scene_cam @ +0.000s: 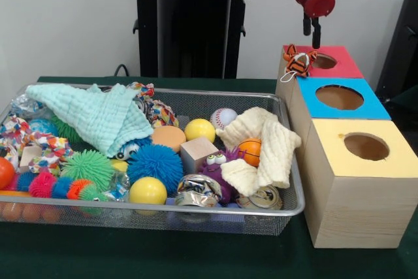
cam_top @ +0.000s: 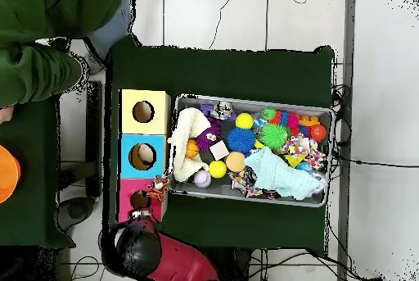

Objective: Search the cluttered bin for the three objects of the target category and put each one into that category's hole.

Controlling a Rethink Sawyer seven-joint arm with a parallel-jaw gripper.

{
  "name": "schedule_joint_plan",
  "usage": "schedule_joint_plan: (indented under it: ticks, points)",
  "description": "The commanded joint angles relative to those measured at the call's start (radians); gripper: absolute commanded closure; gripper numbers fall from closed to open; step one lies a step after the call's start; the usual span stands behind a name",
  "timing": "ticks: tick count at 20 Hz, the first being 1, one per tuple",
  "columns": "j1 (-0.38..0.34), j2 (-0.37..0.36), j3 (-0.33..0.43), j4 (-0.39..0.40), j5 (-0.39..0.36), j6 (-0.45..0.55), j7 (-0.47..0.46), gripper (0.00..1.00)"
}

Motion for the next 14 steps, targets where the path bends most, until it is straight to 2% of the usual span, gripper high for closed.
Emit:
schedule_joint_plan:
  ticks: [1, 2, 4, 9, 14]
  points:
    - [0.143, 0.035, -0.349, -0.269, -0.069, 0.262, 0.181, 0.0]
    - [0.158, 0.038, -0.39, -0.302, -0.093, 0.29, 0.175, 0.0]
    - [0.163, 0.041, -0.413, -0.321, -0.1, 0.287, 0.177, 0.0]
    - [0.173, 0.052, -0.428, -0.322, -0.073, 0.222, 0.201, 0.0]
    - [0.19, 0.052, -0.441, -0.326, -0.037, 0.205, 0.221, 0.0]
